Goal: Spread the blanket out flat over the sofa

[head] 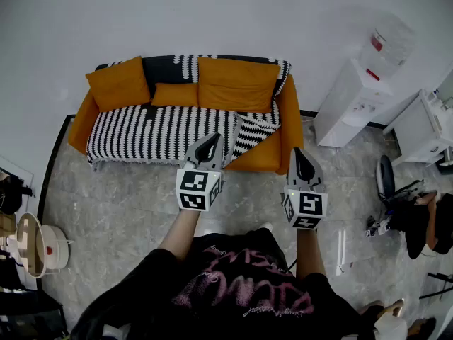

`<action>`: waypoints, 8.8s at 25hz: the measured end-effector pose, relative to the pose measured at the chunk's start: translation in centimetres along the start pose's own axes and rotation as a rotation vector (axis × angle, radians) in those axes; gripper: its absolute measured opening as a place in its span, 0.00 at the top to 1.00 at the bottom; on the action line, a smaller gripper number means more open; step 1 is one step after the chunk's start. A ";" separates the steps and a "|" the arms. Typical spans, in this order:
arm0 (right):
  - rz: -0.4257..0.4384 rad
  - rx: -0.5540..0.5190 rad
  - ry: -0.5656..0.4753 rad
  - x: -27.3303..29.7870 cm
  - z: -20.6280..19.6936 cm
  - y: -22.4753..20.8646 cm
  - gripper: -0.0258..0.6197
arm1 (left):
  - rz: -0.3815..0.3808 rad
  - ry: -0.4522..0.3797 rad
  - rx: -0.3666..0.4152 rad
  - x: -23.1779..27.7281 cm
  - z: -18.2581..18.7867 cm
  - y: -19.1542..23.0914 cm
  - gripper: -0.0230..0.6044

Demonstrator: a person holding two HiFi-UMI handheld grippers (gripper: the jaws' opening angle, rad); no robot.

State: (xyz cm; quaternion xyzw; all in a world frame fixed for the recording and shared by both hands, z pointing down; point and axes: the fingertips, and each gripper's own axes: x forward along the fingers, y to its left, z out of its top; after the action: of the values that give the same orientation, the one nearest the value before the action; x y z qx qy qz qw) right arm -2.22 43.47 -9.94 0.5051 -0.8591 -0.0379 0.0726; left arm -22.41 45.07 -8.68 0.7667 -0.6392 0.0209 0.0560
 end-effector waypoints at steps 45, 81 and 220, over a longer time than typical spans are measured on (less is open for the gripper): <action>0.099 0.083 0.031 8.5 -5.9 -13.6 0.93 | 0.057 0.145 0.036 15.0 -2.5 -7.5 0.94; 0.047 0.088 0.035 15.7 -8.2 -17.2 0.93 | 0.056 0.151 -0.014 22.8 -4.6 -4.5 0.94; 0.114 0.460 0.639 38.2 -46.4 -11.3 0.93 | -0.387 0.932 0.368 54.8 -47.6 11.5 0.70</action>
State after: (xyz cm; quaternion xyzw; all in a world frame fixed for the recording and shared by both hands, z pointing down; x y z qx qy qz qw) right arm -3.22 4.94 37.53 0.4460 -0.8060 0.3186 0.2233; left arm -21.84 -5.13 44.96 0.7772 -0.3794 0.4600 0.2013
